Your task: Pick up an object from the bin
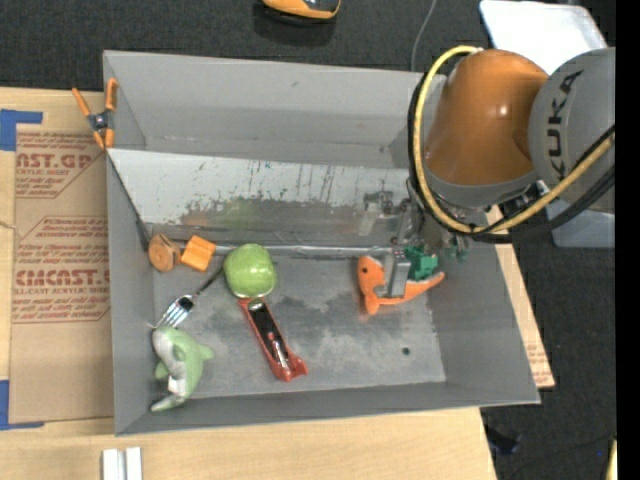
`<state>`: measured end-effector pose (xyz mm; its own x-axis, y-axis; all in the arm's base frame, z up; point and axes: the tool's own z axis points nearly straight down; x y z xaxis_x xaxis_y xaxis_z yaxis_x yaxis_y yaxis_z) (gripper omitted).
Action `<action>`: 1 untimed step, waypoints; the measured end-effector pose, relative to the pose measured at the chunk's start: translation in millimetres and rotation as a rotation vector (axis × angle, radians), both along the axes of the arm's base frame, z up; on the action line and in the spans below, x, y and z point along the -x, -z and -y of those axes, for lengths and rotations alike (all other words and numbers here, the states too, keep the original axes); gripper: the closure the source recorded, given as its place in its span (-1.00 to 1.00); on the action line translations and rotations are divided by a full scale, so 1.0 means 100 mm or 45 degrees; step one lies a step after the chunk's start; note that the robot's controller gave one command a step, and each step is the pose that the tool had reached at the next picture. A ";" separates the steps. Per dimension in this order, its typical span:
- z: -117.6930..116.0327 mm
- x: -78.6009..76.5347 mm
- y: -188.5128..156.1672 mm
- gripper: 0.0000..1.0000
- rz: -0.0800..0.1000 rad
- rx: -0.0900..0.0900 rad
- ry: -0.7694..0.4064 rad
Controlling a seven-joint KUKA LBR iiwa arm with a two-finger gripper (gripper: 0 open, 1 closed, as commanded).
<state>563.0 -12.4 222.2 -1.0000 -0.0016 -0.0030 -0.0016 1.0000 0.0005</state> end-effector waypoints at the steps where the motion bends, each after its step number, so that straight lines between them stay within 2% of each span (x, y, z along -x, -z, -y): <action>1: 0.40 -0.13 1.05 -1.00 0.006 -0.001 0.059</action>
Offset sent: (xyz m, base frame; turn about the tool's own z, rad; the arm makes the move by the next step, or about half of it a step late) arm 0.0194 -0.0668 -0.1522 0.0541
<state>576.1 -52.6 117.1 -0.9990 0.0447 -0.0079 0.0447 0.9990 0.0014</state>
